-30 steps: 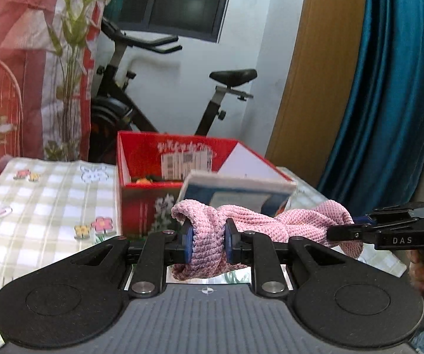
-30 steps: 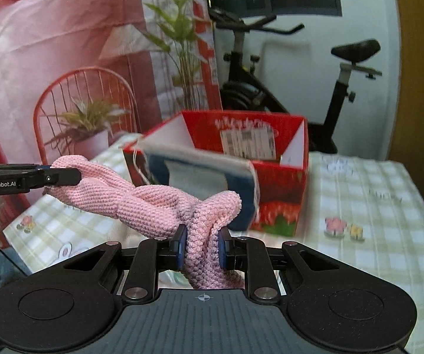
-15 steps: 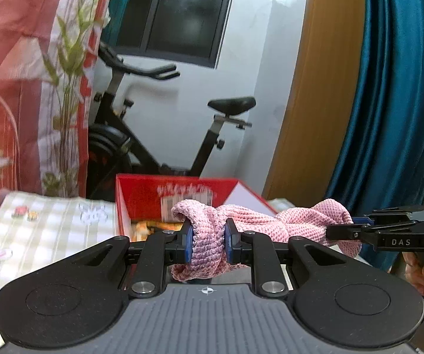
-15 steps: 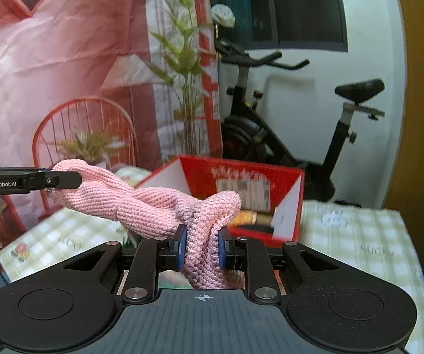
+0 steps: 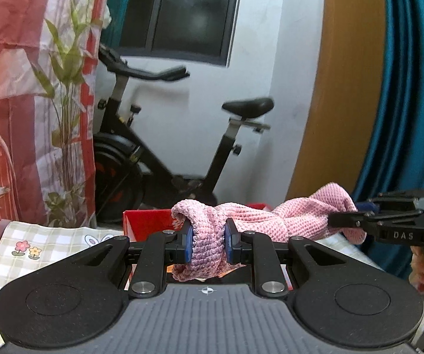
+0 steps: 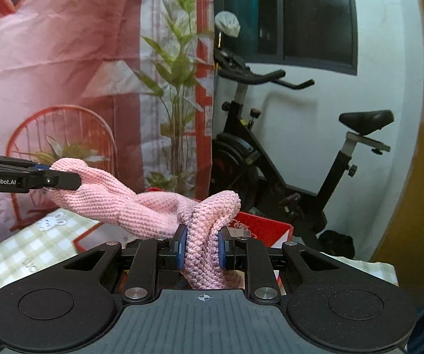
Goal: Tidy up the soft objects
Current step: 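Lift the pink towel with the left tool and carry it over the red box, then open the left tool to release the pink towel into the box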
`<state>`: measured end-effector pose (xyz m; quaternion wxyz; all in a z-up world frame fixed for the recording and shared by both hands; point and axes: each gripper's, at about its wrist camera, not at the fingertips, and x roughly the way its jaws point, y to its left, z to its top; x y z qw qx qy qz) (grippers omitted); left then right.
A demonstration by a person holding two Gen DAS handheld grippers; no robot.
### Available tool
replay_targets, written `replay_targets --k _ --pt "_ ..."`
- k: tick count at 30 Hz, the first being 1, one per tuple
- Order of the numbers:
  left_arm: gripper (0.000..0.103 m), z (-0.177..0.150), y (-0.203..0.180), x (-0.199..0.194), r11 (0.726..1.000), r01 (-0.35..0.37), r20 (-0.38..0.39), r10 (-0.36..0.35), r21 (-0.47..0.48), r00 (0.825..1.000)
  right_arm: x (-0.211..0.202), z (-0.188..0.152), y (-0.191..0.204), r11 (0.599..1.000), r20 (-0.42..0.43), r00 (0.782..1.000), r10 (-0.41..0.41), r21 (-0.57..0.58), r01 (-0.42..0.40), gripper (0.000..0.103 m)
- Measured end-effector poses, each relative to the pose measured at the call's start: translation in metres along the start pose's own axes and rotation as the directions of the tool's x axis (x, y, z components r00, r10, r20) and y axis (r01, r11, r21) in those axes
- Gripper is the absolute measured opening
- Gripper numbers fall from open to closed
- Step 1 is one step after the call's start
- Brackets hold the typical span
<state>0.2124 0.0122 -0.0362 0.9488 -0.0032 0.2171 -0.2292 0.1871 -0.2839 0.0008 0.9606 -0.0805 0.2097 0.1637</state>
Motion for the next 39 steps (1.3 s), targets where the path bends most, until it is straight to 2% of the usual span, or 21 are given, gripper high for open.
replay_targets --k 4,9,13,19,23,31,34,36,38,39 --pt "0.022 0.008 0.008 0.040 0.999 -0.035 -0.074 0.036 0.020 0.997 0.047 0.002 -0.011 1.000 -0.049 0.999 -0.003 -0.018 0.002 0.019" --pt "0.022 0.010 0.027 0.087 0.997 -0.061 -0.167 0.054 -0.036 0.985 0.099 -0.001 -0.015 0.999 -0.128 0.991 -0.036 -0.036 0.031 0.019" --pt "0.022 0.007 0.033 0.113 0.996 -0.082 -0.208 0.076 -0.023 0.975 0.130 -0.005 -0.018 0.998 -0.178 0.983 -0.045 -0.047 0.037 0.019" --pt "0.022 0.005 0.041 0.134 0.995 -0.096 -0.252 0.090 -0.013 0.964 0.159 -0.005 -0.021 0.997 -0.220 0.974 -0.052 -0.061 0.039 0.019" --pt "0.022 0.004 0.050 0.146 0.994 -0.097 -0.277 0.079 -0.051 0.958 0.172 -0.009 -0.020 0.998 -0.240 0.970 -0.045 -0.053 0.033 0.019" --pt "0.024 -0.001 0.055 0.158 0.993 -0.108 -0.302 0.091 -0.039 0.949 0.187 -0.015 -0.020 0.997 -0.262 0.964 -0.053 -0.068 0.036 0.019" --pt "0.032 -0.001 0.053 0.157 0.994 -0.104 -0.297 0.089 -0.033 0.951 0.187 -0.016 -0.019 0.996 -0.256 0.965 -0.062 -0.072 0.045 0.023" --pt "0.042 0.000 0.052 0.157 0.995 -0.092 -0.291 0.080 -0.028 0.954 0.186 -0.016 -0.019 0.996 -0.254 0.965 -0.067 -0.073 0.050 0.026" --pt "0.058 0.002 0.050 0.153 0.996 -0.081 -0.277 0.071 -0.025 0.958 0.183 -0.014 -0.020 0.996 -0.244 0.967 -0.070 -0.069 0.054 0.029" --pt "0.061 0.002 0.048 0.151 0.997 -0.075 -0.271 0.067 -0.023 0.960 0.180 -0.014 -0.020 0.997 -0.233 0.970 -0.066 -0.062 0.053 0.031"
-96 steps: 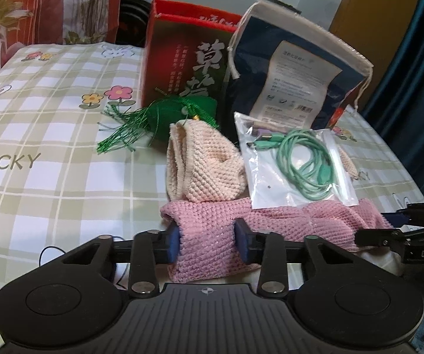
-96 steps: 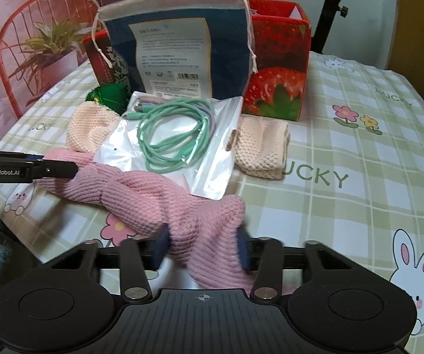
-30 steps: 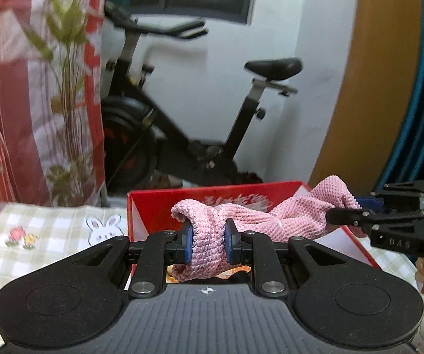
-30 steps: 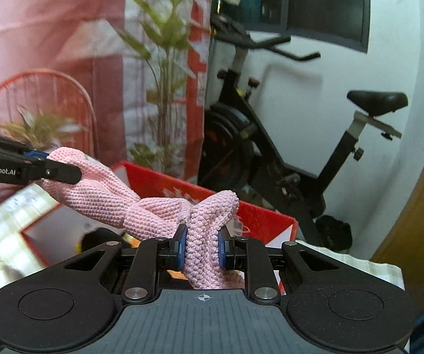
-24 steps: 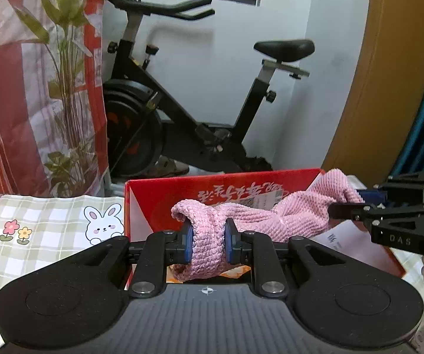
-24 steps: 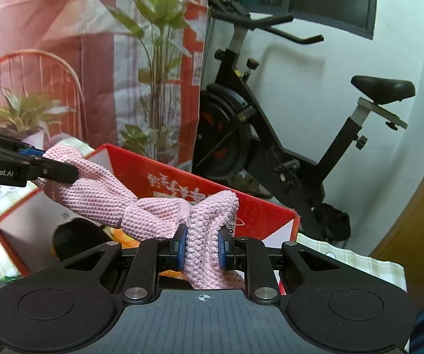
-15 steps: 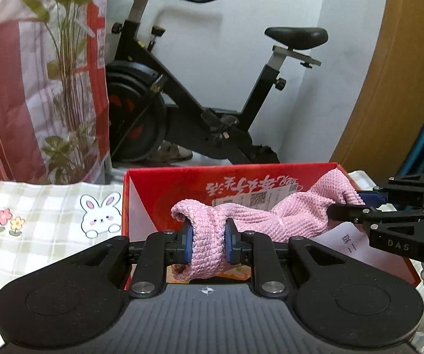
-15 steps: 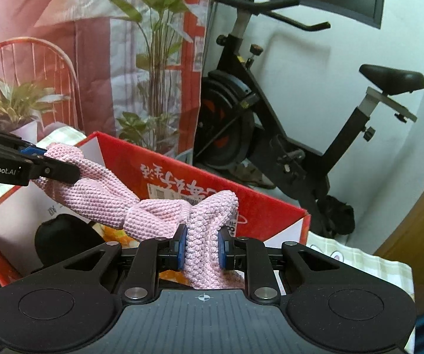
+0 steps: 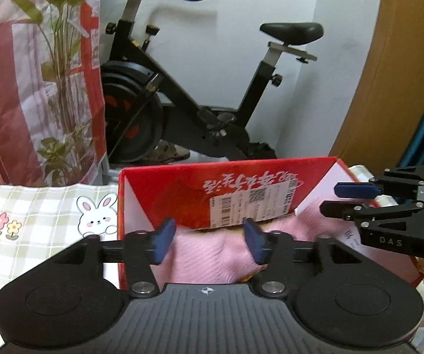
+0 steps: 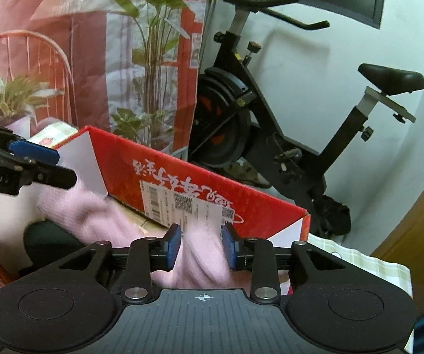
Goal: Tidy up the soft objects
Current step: 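Open the left tool to release the pink towel into the box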
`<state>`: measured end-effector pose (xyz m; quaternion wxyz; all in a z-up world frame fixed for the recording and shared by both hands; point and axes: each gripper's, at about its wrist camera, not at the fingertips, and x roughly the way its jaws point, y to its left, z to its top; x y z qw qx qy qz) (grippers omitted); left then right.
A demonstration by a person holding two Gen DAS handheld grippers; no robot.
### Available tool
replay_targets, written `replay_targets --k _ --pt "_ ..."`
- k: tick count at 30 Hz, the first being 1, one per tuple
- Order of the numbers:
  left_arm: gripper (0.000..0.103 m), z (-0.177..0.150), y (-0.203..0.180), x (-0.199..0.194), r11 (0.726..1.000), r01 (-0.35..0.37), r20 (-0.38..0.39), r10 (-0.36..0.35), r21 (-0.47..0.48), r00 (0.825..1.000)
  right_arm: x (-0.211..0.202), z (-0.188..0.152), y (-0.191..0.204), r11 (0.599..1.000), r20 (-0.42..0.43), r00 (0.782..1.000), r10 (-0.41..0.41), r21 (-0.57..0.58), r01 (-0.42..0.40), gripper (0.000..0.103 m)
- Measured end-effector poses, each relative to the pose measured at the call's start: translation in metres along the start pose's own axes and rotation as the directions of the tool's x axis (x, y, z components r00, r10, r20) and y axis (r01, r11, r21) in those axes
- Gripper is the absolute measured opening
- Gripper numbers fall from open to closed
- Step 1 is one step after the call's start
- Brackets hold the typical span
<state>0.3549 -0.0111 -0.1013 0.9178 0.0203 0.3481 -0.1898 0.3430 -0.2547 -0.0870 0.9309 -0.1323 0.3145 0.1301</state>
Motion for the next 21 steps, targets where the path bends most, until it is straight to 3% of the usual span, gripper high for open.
replay_targets --k 5,10,13,21 --pt "0.089 0.002 -0.009 -0.017 1.000 0.004 0.043 -0.006 0.030 0.999 -0.016 0.002 0.003 1.000 0.037 0.999 -0.019 0.002 0.019 0.060" --pt "0.100 0.002 -0.015 -0.039 0.999 -0.011 0.082 0.008 0.038 0.997 -0.037 0.002 0.003 0.998 0.081 0.996 -0.038 0.044 0.035 0.094" --pt "0.103 0.002 -0.014 -0.052 0.999 -0.024 0.100 0.022 0.022 0.995 -0.049 0.002 0.001 0.995 0.102 0.993 -0.065 0.084 0.057 0.102" --pt "0.103 -0.006 -0.014 -0.090 0.999 -0.048 0.133 0.048 0.003 0.990 -0.085 -0.006 0.001 0.987 0.122 0.990 -0.076 0.149 0.058 0.103"
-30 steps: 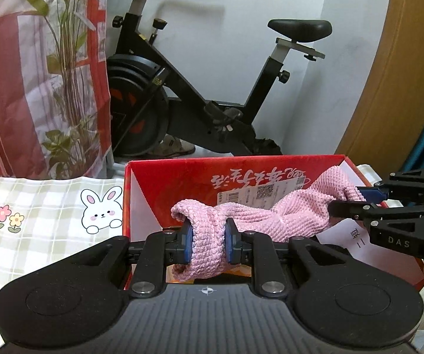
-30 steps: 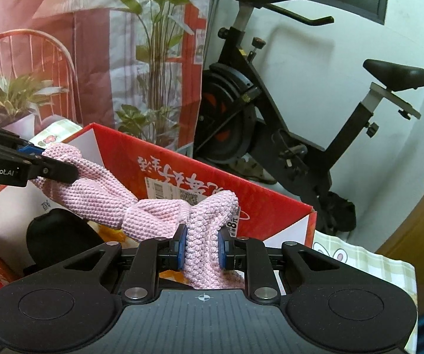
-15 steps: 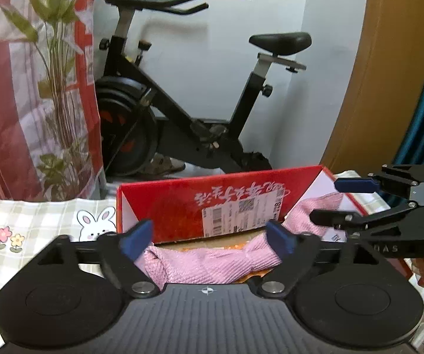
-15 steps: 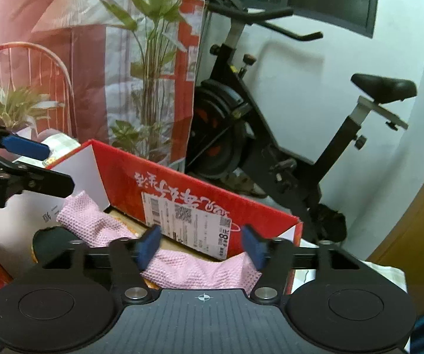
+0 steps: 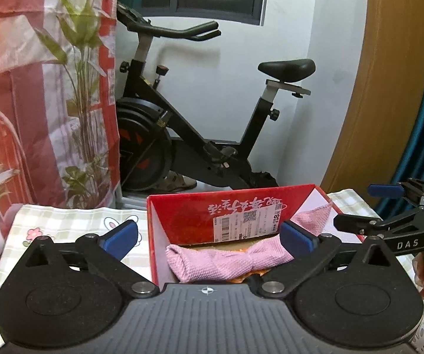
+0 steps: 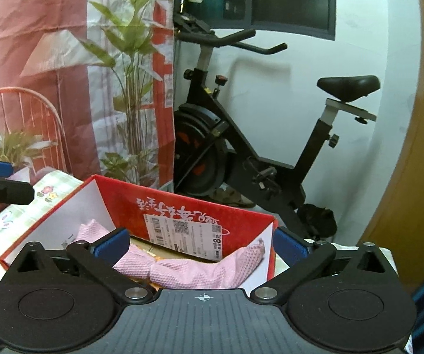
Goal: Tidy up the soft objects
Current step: 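Open the left tool to release the pink towel into the box, then move the left tool back to the clear bag of green cables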
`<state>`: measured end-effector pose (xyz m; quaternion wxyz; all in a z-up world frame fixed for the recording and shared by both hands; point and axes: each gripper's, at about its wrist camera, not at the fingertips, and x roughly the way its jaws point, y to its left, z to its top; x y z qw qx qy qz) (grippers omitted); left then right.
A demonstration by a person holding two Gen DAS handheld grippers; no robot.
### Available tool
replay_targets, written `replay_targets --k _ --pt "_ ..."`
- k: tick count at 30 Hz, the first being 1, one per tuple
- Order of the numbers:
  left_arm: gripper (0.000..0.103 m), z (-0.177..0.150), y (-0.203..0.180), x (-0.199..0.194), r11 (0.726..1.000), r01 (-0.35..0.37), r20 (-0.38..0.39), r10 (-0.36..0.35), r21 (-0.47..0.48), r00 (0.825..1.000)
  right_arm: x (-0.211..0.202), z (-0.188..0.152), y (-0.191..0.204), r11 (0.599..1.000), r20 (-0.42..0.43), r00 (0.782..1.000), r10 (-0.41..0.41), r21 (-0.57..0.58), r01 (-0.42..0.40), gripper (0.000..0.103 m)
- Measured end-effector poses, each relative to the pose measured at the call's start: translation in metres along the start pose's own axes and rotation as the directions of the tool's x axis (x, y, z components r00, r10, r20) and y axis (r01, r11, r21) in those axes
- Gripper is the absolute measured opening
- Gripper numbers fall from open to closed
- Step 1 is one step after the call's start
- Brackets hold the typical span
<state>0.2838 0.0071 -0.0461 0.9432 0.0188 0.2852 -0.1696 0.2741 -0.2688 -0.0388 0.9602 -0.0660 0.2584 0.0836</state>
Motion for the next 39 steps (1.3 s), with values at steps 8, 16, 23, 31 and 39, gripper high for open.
replay_targets --k 8,16,23,31,39 --pt "0.103 -0.015 -0.006 -0.050 1.000 -0.004 0.029 0.004 0.003 1.000 -0.050 -0.013 0.006 1.000 0.039 0.999 0.024 0.014 -0.025 0.103" --pt "0.103 -0.043 -0.012 -0.097 0.999 -0.022 0.060 0.021 0.025 0.998 -0.100 -0.037 0.011 0.998 0.082 0.996 0.042 0.039 -0.046 0.103" --pt "0.103 -0.078 -0.014 -0.124 0.999 -0.038 0.056 0.036 0.032 0.998 -0.136 -0.067 0.024 0.998 0.115 0.992 0.060 0.016 -0.062 0.103" --pt "0.103 -0.116 -0.015 -0.132 0.999 -0.037 0.023 0.037 0.010 0.999 -0.162 -0.103 0.026 0.997 0.138 0.989 0.049 0.058 -0.058 0.103" --pt "0.103 -0.148 -0.019 -0.126 0.999 -0.042 -0.006 0.042 0.004 0.999 -0.164 -0.146 0.028 0.996 0.103 0.994 0.030 0.085 -0.039 0.103"
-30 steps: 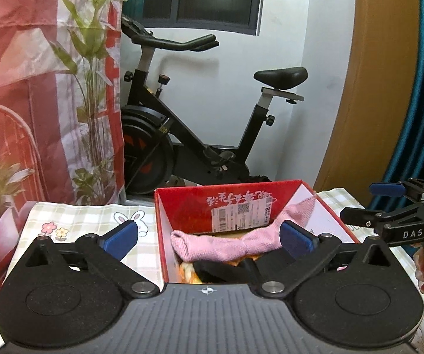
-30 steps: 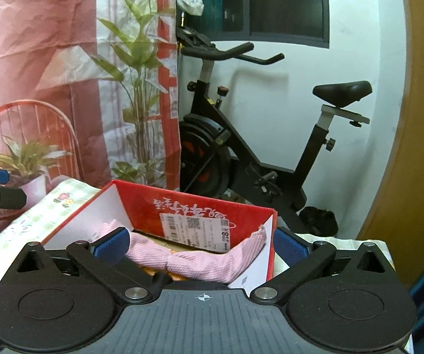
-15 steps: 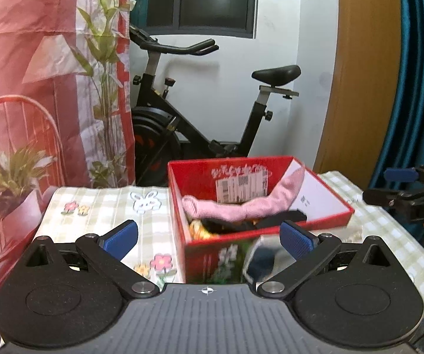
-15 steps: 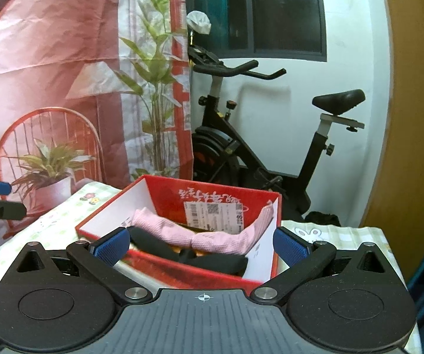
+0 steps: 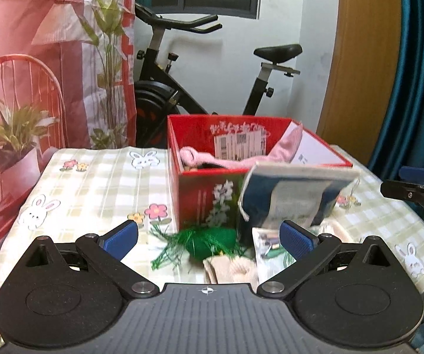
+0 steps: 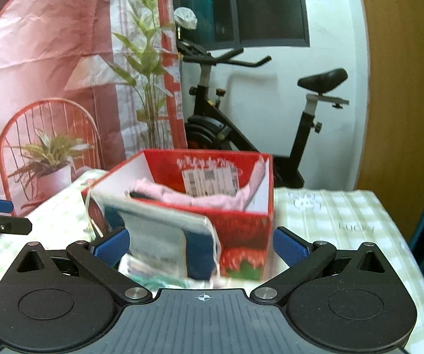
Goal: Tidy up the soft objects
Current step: 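Move the left tool back to the clear bag of green cables, then close the left tool on the clear bag of green cables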
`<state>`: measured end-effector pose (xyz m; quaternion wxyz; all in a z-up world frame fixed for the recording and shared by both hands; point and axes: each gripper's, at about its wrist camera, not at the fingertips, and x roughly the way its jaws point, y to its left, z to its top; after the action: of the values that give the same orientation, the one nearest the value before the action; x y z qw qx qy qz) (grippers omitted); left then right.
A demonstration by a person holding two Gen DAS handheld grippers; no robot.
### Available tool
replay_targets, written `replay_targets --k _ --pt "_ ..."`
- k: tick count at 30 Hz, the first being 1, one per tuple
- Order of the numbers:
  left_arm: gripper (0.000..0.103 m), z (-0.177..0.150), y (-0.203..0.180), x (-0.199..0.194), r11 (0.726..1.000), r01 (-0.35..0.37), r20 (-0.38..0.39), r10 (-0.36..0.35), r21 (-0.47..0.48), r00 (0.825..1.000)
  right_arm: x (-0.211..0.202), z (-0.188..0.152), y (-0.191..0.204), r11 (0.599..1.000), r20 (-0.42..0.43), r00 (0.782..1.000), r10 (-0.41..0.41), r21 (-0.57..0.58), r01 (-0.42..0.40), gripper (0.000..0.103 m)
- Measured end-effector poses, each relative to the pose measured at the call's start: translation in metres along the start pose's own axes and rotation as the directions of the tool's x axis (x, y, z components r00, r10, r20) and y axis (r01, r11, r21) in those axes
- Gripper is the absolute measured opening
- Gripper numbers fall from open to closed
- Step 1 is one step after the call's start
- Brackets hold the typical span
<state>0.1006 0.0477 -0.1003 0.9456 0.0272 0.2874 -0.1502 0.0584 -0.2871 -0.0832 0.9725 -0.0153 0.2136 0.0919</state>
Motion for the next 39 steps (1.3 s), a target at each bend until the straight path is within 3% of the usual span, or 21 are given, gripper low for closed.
replay_targets --k 22,26,29,34,39 --pt "0.102 -0.057 0.006 0.037 0.995 0.013 -0.153 -0.028 -0.102 0.988 0.022 -0.074 0.002 0.999 -0.144 0.990 -0.012 0.040 0.018 0.102" --pt "0.094 -0.061 0.007 0.046 0.991 0.039 -0.173 -0.061 -0.127 0.983 0.029 -0.078 0.002 0.999 -0.169 0.986 -0.004 0.038 0.011 0.101" --pt "0.080 -0.056 0.004 0.051 0.989 0.079 -0.170 -0.100 -0.126 0.980 0.035 -0.077 0.004 0.999 -0.182 0.983 0.022 0.035 -0.016 0.093" --pt "0.061 -0.042 -0.010 0.062 0.980 0.167 -0.156 -0.183 -0.109 0.971 0.051 -0.075 0.010 0.997 -0.221 0.973 0.072 0.014 -0.071 0.070" --pt "0.059 -0.031 -0.029 0.084 0.969 0.228 -0.170 -0.242 -0.098 0.955 0.068 -0.074 0.008 0.995 -0.249 0.963 0.101 0.034 -0.096 0.058"
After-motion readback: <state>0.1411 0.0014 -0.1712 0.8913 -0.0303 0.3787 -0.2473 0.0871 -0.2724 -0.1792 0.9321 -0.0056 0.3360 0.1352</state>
